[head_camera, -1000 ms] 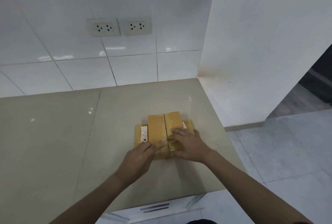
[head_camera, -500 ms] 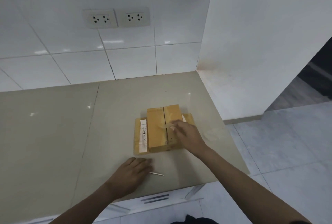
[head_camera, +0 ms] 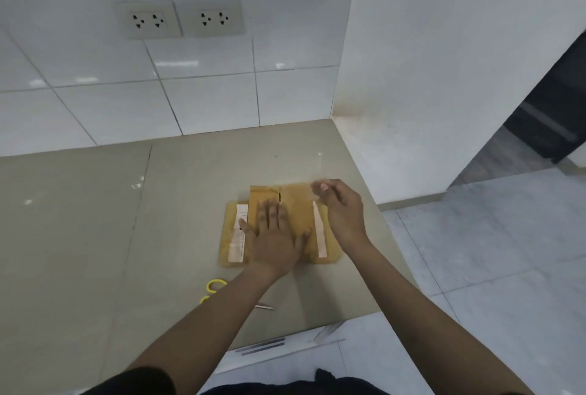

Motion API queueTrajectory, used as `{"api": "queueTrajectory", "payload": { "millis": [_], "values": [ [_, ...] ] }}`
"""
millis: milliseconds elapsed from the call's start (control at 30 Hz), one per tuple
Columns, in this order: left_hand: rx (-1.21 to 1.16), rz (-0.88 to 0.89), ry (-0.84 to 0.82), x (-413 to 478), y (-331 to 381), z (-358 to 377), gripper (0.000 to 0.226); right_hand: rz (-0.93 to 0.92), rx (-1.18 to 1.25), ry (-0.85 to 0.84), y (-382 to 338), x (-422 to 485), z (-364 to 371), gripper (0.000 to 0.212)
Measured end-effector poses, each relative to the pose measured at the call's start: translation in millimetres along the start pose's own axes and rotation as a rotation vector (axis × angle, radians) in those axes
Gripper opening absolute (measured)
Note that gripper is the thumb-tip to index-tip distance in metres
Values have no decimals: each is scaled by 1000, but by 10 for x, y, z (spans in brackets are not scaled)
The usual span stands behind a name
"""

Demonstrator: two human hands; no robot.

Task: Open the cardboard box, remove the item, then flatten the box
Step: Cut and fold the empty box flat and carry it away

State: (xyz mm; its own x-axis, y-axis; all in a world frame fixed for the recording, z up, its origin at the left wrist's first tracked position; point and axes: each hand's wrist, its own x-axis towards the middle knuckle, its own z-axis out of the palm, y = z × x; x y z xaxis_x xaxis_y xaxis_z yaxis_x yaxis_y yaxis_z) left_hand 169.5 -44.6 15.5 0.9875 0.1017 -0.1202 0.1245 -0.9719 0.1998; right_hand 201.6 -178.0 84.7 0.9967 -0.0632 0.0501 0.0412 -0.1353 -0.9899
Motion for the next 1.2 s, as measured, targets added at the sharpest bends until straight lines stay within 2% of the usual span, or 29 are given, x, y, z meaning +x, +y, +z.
{"api": "queueTrajectory", "payload": {
  "millis": [400,500,567,633,733,867,1033,1100,1200],
  "values": [
    [33,-49,44,14,20,91,79,40,235,321,29,292,-122,17],
    [26,-93,46,48,18,95,80,56,393,524,-98,505,-250,19],
    [27,-115,49,73,27,101,81,15,335,642,-154,678,-418,19],
    [30,-124,56,88,45,111,81,-66,152,672,-144,807,-574,17],
    [38,-149,68,109,58,128,83,-220,-118,582,5,893,-677,21],
    [27,-187,80,130,72,151,83,-374,-531,315,457,905,-656,24],
    [25,-220,107,88,51,148,84,-174,-1006,-80,929,786,-424,27],
    [26,-228,124,61,46,145,86,-163,-1126,-154,994,660,-308,20],
    [15,-230,119,52,39,141,87,-189,-1173,-157,1067,520,-211,16]
  ]
}}
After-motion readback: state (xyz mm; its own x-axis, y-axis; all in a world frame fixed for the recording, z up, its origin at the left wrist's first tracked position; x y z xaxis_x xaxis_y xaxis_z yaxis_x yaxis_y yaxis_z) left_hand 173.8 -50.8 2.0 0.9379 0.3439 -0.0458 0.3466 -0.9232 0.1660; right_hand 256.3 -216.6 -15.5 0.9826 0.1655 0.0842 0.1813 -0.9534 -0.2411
